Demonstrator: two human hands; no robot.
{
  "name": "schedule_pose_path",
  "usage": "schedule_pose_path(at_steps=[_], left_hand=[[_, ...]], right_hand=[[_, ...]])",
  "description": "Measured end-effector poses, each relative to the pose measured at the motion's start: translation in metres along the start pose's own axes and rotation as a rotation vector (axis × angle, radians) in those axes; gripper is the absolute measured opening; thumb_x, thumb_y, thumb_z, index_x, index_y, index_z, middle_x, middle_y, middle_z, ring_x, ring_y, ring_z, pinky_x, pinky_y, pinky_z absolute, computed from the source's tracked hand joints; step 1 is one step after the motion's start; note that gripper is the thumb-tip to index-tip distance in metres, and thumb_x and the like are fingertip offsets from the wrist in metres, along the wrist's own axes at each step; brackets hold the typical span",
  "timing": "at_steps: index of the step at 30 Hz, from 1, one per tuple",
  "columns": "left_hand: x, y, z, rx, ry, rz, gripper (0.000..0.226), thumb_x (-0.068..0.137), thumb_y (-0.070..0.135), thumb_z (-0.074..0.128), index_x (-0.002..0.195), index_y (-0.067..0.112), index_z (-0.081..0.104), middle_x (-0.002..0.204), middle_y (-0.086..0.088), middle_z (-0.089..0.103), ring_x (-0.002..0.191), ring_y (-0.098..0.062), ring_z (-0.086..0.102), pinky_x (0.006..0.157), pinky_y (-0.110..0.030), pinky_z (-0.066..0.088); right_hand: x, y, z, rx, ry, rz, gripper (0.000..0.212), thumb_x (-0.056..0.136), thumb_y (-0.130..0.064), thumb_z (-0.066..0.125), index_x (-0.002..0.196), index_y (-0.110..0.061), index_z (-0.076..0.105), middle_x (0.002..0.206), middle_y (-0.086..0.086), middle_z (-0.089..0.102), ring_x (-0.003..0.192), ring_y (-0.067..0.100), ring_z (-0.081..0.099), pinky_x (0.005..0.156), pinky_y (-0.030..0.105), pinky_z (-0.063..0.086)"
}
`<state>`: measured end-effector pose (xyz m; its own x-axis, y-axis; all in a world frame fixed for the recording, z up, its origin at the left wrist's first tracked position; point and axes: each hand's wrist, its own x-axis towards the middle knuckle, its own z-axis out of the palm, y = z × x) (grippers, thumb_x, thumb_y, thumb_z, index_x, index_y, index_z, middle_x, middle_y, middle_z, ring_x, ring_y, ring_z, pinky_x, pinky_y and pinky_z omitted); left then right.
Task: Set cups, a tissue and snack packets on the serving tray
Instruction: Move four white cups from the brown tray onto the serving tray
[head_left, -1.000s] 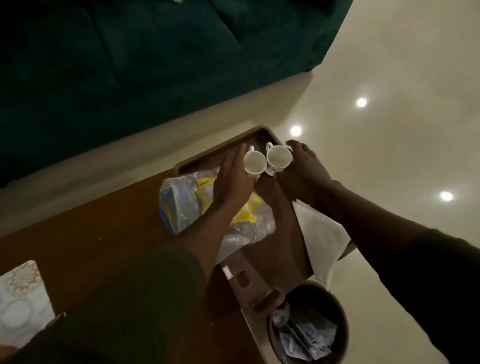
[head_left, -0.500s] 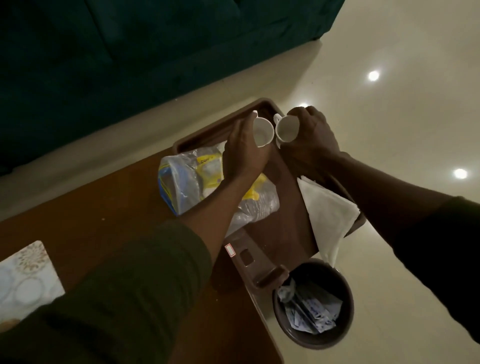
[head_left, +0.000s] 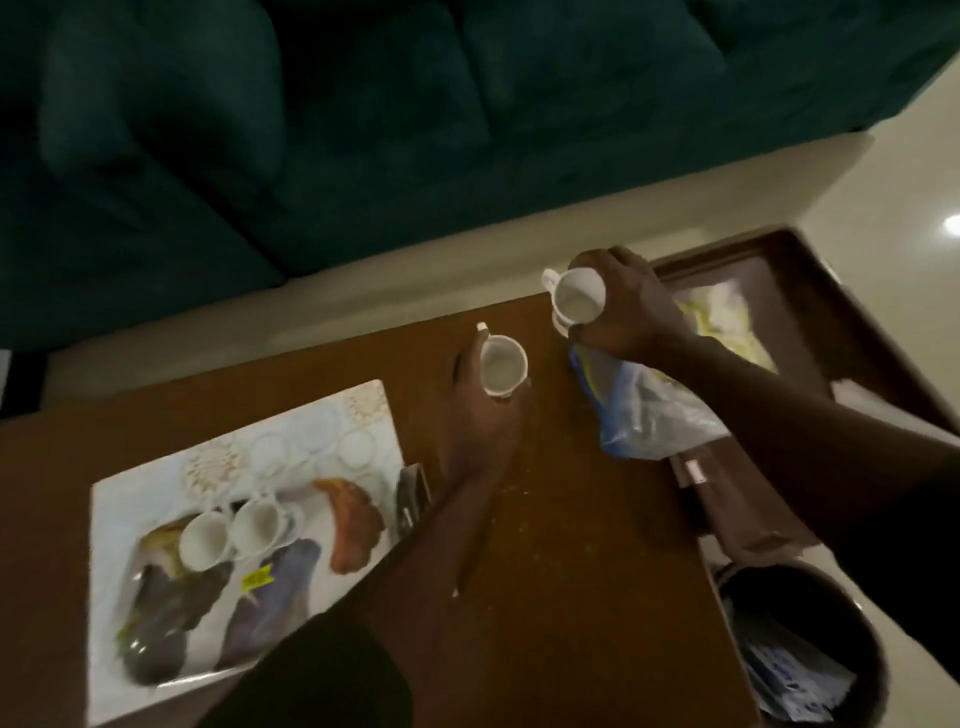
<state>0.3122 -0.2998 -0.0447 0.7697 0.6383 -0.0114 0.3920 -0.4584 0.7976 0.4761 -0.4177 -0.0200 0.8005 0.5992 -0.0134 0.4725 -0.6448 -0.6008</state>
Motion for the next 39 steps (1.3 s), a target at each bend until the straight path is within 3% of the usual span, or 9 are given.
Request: schedule_pose_path(at_steps=[3,9,11,18,21,23,27,36,39], left_hand=[[-0.011,-0.068,-0.098,0.114,0.174,-0.046,0.065,0.080,0.037,0.073,0.137,0.020,0.048,0.133,0.000,0.059,0.122,-0.016,0.054,0.098,-0.023,0.041],[-0.021,-0.077,-0.115,0.188,0.172,-0.006,0.064,0.078,0.038,0.074,0.134,0.018,0.051,0.131,-0.001,0.060,0.122,-0.014,0.054,0.099,-0.023,0.044],[-0.029,-0.102,-0.155,0.214,0.230,-0.011,0.060,0.078,0.038,0.074,0.130,0.016,0.054,0.129,-0.002,0.062,0.121,-0.015,0.055,0.099,-0.018,0.039],[-0.102,-0.179,-0.228,0.326,0.310,-0.122,0.055,0.069,0.029,0.083,0.114,0.008,0.061,0.109,-0.009,0.067,0.103,-0.024,0.062,0.082,-0.022,0.040],[-0.135,-0.213,-0.231,0.243,0.269,-0.307,0.060,0.065,0.031,0.083,0.116,0.014,0.057,0.113,-0.008,0.062,0.105,-0.029,0.059,0.074,-0.028,0.039],[-0.147,-0.232,-0.229,0.204,0.189,-0.406,0.061,0.069,0.042,0.077,0.120,0.022,0.052,0.120,-0.003,0.057,0.105,-0.024,0.058,0.072,-0.027,0.038],[-0.148,-0.250,-0.226,0.119,0.123,-0.418,0.060,0.071,0.052,0.069,0.122,0.031,0.046,0.122,0.003,0.052,0.103,-0.021,0.058,0.067,-0.028,0.042],[-0.141,-0.262,-0.226,0.097,0.088,-0.380,0.066,0.073,0.048,0.074,0.127,0.026,0.044,0.126,-0.004,0.051,0.106,-0.028,0.059,0.070,-0.037,0.051],[-0.144,-0.269,-0.232,0.177,0.090,-0.335,0.073,0.071,0.049,0.071,0.133,0.027,0.039,0.134,0.000,0.042,0.117,-0.022,0.049,0.077,-0.038,0.050]], right_hand=[[0.004,-0.112,0.063,0.011,-0.115,-0.144,0.069,0.065,-0.027,0.083,0.125,-0.014,0.052,0.127,0.010,0.055,0.115,0.027,0.050,0.089,0.039,0.046],[-0.025,-0.115,0.094,0.039,-0.141,-0.081,0.072,0.061,-0.028,0.085,0.124,-0.022,0.050,0.128,0.005,0.054,0.114,0.022,0.051,0.081,0.037,0.052],[-0.036,-0.153,0.124,0.053,-0.194,-0.120,0.073,0.060,-0.025,0.085,0.125,-0.021,0.051,0.127,0.004,0.054,0.113,0.022,0.053,0.080,0.032,0.049],[-0.097,-0.222,0.208,-0.039,-0.404,-0.181,0.070,0.056,-0.028,0.079,0.121,-0.022,0.051,0.124,-0.001,0.054,0.114,0.021,0.050,0.078,0.033,0.049],[-0.131,-0.229,0.235,-0.154,-0.471,-0.275,0.069,0.051,-0.034,0.070,0.118,-0.024,0.053,0.120,-0.003,0.057,0.114,0.023,0.050,0.089,0.039,0.046],[-0.146,-0.232,0.246,-0.150,-0.518,-0.279,0.068,0.052,-0.034,0.067,0.118,-0.025,0.051,0.121,-0.004,0.057,0.111,0.023,0.052,0.084,0.040,0.049],[-0.161,-0.238,0.261,-0.164,-0.573,-0.281,0.073,0.058,-0.027,0.073,0.126,-0.024,0.046,0.127,-0.004,0.052,0.116,0.019,0.048,0.079,0.040,0.053],[-0.177,-0.233,0.275,-0.091,-0.494,-0.172,0.074,0.067,-0.014,0.074,0.133,-0.023,0.043,0.137,-0.002,0.049,0.122,0.020,0.047,0.080,0.034,0.056],[-0.194,-0.228,0.276,-0.057,-0.343,-0.144,0.080,0.067,-0.028,0.081,0.135,-0.009,0.045,0.135,0.011,0.051,0.122,0.025,0.049,0.087,0.036,0.054]])
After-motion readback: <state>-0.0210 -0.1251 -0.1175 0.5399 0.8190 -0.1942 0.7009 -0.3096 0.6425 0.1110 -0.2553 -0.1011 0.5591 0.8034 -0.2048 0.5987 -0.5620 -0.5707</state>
